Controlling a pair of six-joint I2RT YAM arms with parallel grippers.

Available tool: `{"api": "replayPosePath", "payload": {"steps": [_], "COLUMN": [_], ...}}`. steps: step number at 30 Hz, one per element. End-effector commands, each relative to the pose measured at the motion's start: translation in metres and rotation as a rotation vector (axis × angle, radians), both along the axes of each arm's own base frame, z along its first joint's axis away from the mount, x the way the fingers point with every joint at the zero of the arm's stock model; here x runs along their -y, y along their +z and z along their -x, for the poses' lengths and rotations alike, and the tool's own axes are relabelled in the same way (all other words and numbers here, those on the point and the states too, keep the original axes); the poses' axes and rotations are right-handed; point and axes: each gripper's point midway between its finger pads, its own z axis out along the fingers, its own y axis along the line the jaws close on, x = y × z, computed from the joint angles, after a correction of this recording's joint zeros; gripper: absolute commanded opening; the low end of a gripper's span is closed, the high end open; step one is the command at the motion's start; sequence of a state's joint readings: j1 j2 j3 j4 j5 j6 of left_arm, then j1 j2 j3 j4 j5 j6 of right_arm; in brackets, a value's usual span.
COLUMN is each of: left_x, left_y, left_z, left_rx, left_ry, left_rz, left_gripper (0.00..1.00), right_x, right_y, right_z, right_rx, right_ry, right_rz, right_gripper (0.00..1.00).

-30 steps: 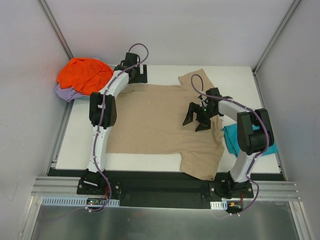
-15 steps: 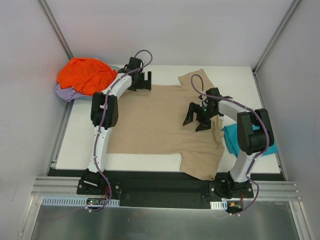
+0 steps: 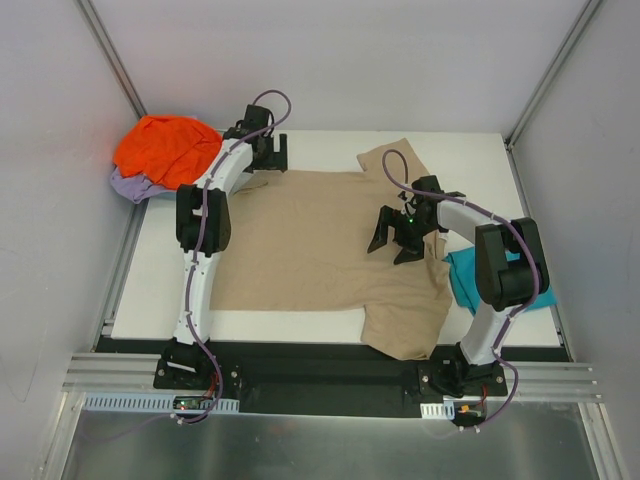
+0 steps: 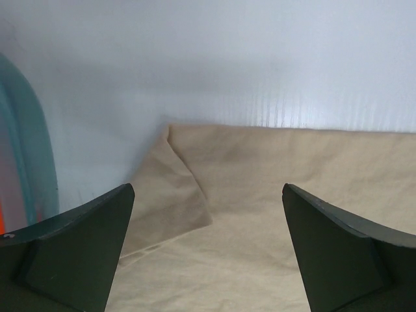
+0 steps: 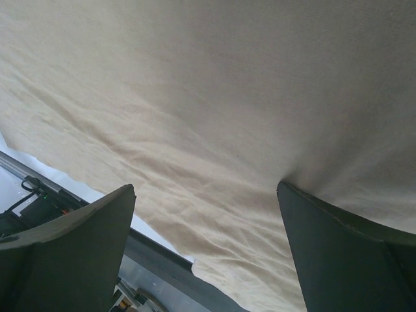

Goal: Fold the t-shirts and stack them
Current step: Flatten out the tshirt

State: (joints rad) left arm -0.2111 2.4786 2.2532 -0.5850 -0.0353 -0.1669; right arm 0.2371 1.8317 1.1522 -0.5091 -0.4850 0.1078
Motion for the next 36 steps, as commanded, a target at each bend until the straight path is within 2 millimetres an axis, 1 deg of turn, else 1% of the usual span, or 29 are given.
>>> {"api": "replayPosePath", "payload": {"steps": [1, 4, 5, 6, 7, 8, 9, 11, 12, 15, 16, 18, 19, 21, 25, 26, 31, 36], "left_x": [-0.028, -0.039, -0.037, -0.035, -0.032, -0.024, -0.021, -0.017, -0.019, -0.015, -0.013, -0.011, -0.01, -0.008, -0.01, -0.01, -0.011, -0.005], "left_y": [0.027, 0.033, 0.033, 0.038, 0.034, 0.034, 0.04, 0.034, 0.034, 0.021, 0.018, 0.013, 0.011, 0.01, 0.008, 0.009, 0.007, 0.005], "left_z": [-0.019, -0.024, -0.024, -0.021, -0.017, -0.012, -0.009, -0.001, 0.0, 0.007, 0.009, 0.012, 0.013, 0.015, 0.016, 0.015, 0.015, 0.018], "left_rx": [0.074, 0.098, 0.095, 0.097, 0.082, 0.074, 0.08, 0.059, 0.058, 0.024, 0.016, 0.002, -0.005, -0.011, -0.014, -0.012, -0.018, -0.033], "left_ry": [0.042, 0.053, 0.033, 0.008, -0.011, -0.042, -0.055, -0.074, -0.074, -0.088, -0.089, -0.093, -0.096, -0.097, -0.089, -0.091, -0.096, -0.129], "left_rz": [-0.072, -0.113, -0.113, -0.111, -0.099, -0.076, -0.08, -0.104, -0.123, -0.122, -0.119, -0.111, -0.11, -0.12, -0.139, -0.139, -0.153, -0.136], "left_gripper": [0.99, 0.99, 1.0, 0.99, 0.99, 0.99, 0.97, 0.95, 0.93, 0.85, 0.77, 0.72, 0.67, 0.66, 0.54, 0.48, 0.42, 0.41], "right_x": [0.025, 0.027, 0.028, 0.029, 0.029, 0.03, 0.03, 0.029, 0.029, 0.03, 0.031, 0.031, 0.032, 0.031, 0.031, 0.031, 0.031, 0.032], "right_y": [-0.011, -0.009, -0.008, -0.008, -0.007, -0.007, -0.007, -0.008, -0.007, -0.006, -0.007, -0.006, -0.006, -0.006, -0.006, -0.005, -0.005, -0.003], "right_z": [0.013, 0.013, 0.013, 0.013, 0.013, 0.013, 0.012, 0.013, 0.012, 0.012, 0.013, 0.012, 0.011, 0.012, 0.01, 0.01, 0.01, 0.01], "right_rx": [-0.037, -0.034, -0.028, -0.029, -0.028, -0.028, -0.028, -0.034, -0.034, -0.033, -0.032, -0.029, -0.028, -0.031, -0.031, -0.031, -0.029, -0.024], "right_ry": [-0.013, -0.014, -0.013, -0.013, -0.013, -0.015, -0.015, -0.017, -0.02, -0.023, -0.021, -0.021, -0.024, -0.022, -0.023, -0.023, -0.021, -0.021], "right_rz": [0.13, 0.135, 0.139, 0.143, 0.146, 0.149, 0.15, 0.148, 0.147, 0.15, 0.153, 0.159, 0.162, 0.162, 0.16, 0.16, 0.164, 0.167], "right_gripper": [0.97, 0.97, 0.97, 0.97, 0.97, 0.97, 0.97, 0.97, 0.97, 0.97, 0.97, 0.97, 0.97, 0.97, 0.97, 0.97, 0.97, 0.97]}}
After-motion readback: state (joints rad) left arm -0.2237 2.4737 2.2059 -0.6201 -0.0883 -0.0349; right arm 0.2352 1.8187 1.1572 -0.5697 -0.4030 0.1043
